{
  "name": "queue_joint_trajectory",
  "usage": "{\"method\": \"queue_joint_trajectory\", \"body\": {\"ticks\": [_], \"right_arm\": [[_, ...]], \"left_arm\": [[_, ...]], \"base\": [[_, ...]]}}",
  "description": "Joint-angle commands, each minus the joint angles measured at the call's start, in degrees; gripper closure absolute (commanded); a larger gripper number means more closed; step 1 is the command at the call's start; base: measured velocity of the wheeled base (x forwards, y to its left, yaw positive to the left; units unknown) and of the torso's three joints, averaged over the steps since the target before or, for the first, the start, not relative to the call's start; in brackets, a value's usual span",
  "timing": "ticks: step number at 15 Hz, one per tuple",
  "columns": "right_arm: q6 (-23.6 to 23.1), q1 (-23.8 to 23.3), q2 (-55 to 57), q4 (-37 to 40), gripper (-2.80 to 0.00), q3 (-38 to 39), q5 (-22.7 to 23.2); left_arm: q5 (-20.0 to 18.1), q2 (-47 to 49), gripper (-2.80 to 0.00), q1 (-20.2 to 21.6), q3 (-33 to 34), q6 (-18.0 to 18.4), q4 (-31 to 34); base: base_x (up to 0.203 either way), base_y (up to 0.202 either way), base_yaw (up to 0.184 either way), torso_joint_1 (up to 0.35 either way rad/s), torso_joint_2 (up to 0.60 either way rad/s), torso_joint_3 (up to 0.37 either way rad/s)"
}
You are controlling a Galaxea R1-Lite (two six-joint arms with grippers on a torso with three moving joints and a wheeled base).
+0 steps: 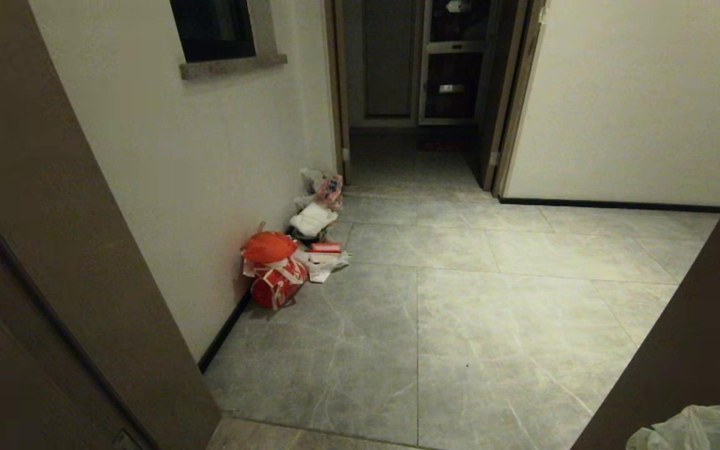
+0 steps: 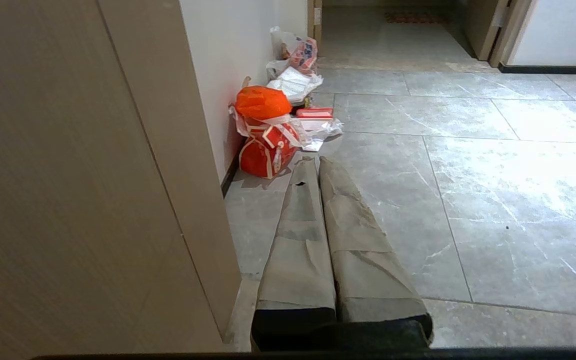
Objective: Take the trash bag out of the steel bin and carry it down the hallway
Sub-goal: Put the trash bag at the door
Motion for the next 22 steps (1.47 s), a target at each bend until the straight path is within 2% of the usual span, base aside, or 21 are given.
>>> {"method": "queue_joint_trajectory", "body": {"ticks": [1, 8, 22], "right_arm": [[0.02, -0.03, 0.07, 0.03, 0.00, -0.01, 0.02], [0.02, -0.04, 0.07, -0.02, 0.00, -0.01, 0.02], [0.02, 0.01, 0.07, 0.01, 0.00, -0.01, 0.02]], "left_arm": [[0.04, 0.00, 0.00, 0.00, 0.09, 0.05, 0.00], [0.04, 0.09, 0.00, 0.00, 0.09, -0.21, 0.09], [0.04, 0.09, 0.00, 0.00, 0.09, -0.21, 0.01]], "base": [[0.000, 0.000, 0.000, 0.000, 0.00, 0.000], [0.018, 0.000, 0.000, 0.001, 0.00, 0.000], [0.190, 0.000, 0.000, 0.003, 0.00, 0.004]]}}
